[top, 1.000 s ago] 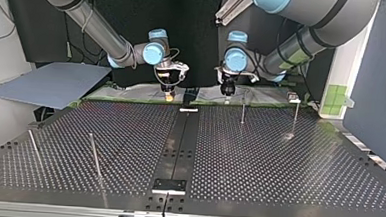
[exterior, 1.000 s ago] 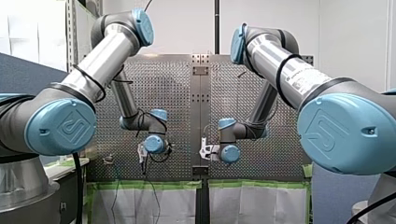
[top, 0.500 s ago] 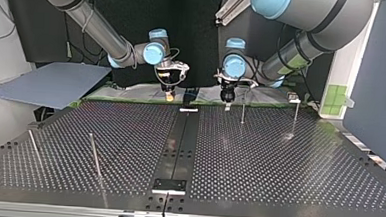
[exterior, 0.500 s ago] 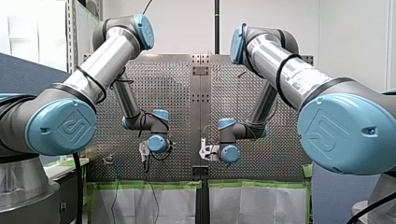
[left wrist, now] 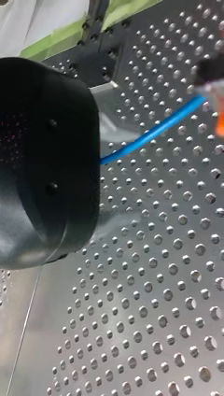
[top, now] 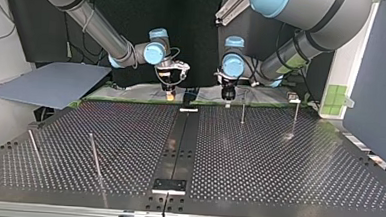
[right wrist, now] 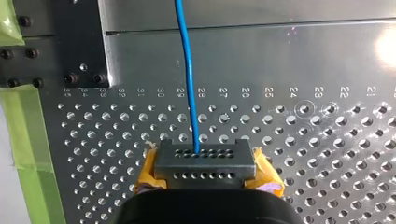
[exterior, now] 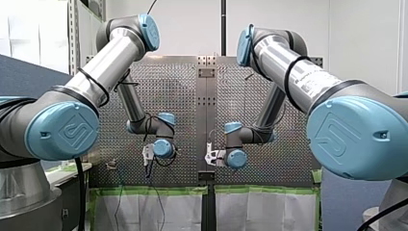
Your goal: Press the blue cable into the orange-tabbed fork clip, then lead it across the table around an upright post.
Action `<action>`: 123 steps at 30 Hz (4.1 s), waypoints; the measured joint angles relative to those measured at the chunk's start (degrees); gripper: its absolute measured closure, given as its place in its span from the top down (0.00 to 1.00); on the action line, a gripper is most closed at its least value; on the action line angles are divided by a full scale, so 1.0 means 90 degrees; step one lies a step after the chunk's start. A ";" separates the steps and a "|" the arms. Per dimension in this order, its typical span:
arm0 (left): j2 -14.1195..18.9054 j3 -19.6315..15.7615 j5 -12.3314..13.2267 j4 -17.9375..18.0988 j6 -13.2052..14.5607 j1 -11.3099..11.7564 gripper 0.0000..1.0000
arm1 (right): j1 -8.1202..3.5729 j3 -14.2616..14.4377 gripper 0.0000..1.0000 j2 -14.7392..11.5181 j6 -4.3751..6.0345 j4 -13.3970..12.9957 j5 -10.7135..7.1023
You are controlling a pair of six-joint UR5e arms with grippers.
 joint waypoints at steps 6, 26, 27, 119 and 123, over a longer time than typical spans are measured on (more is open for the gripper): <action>-0.0001 0.0002 0.0020 -0.0010 0.0186 -0.0029 0.00 | 0.0015 -0.0001 0.00 0.0000 0.0000 0.0018 0.0002; 0.0377 -0.0001 0.0108 -0.0525 0.0401 -0.0233 0.00 | 0.0039 -0.0248 0.00 -0.0381 -0.0107 0.0630 0.0474; 0.0433 -0.0001 0.0080 -0.0546 0.0360 -0.0256 0.00 | 0.0039 -0.0250 0.00 -0.0455 -0.0109 0.0709 0.0501; 0.3021 0.2930 -0.0091 -0.3492 -0.0146 -0.1143 0.00 | -0.0763 -0.0795 0.00 -0.4445 0.0148 0.3007 0.0550; 0.2931 0.3089 -0.0134 -0.3485 -0.0202 -0.1233 0.00 | -0.0887 -0.0808 0.00 -0.4498 0.0150 0.3086 0.0550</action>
